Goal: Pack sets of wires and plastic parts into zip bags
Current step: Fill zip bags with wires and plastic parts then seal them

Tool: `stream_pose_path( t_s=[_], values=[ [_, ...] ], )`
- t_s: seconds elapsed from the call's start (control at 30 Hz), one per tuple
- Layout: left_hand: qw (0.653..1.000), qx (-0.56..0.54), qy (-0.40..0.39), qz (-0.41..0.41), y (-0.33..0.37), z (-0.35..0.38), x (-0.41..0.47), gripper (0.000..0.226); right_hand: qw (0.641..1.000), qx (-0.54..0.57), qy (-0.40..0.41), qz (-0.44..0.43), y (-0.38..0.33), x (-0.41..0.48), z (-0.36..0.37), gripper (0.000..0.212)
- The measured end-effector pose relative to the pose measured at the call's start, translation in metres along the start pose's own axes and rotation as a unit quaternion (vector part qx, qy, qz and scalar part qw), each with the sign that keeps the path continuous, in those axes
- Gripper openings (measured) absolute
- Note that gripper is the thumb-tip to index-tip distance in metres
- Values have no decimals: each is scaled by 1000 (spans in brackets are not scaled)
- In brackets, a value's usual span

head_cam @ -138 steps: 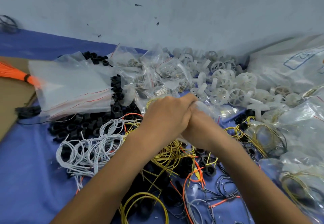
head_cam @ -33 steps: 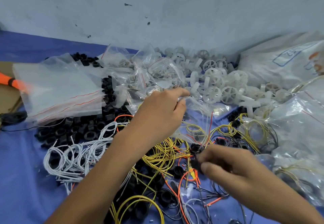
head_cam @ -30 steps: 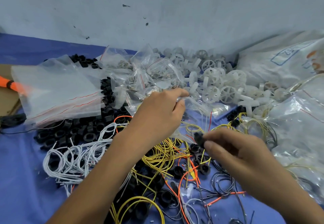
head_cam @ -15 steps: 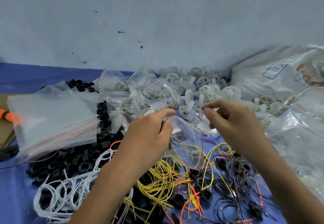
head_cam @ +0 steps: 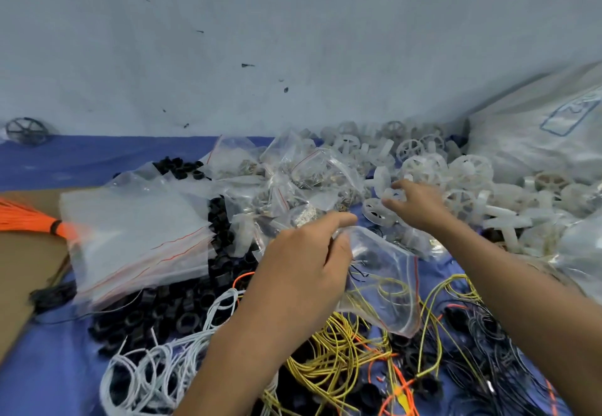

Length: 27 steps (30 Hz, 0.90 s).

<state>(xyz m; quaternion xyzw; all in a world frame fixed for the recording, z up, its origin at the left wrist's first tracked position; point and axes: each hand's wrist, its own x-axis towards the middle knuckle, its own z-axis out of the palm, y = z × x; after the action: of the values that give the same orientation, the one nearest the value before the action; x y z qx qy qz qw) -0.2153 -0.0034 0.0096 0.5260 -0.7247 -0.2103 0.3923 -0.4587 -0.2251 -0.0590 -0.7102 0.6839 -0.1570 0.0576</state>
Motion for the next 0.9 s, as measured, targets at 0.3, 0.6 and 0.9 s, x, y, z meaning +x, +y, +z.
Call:
stream_pose_path(
  t_s=[0.3,0.6,0.9],
  values=[
    [1000,-8,4,-5,0,-1,0,31,968,247,24,32,-16,-22,-18,23],
    [1000,3,25,-3,1,2,1,31,754,650,-42,-87,-29,-162,-126,27],
    [999,20,48,-4,5,3,0,29,964,180,27,-193,-78,-231,-123,22]
  ],
)
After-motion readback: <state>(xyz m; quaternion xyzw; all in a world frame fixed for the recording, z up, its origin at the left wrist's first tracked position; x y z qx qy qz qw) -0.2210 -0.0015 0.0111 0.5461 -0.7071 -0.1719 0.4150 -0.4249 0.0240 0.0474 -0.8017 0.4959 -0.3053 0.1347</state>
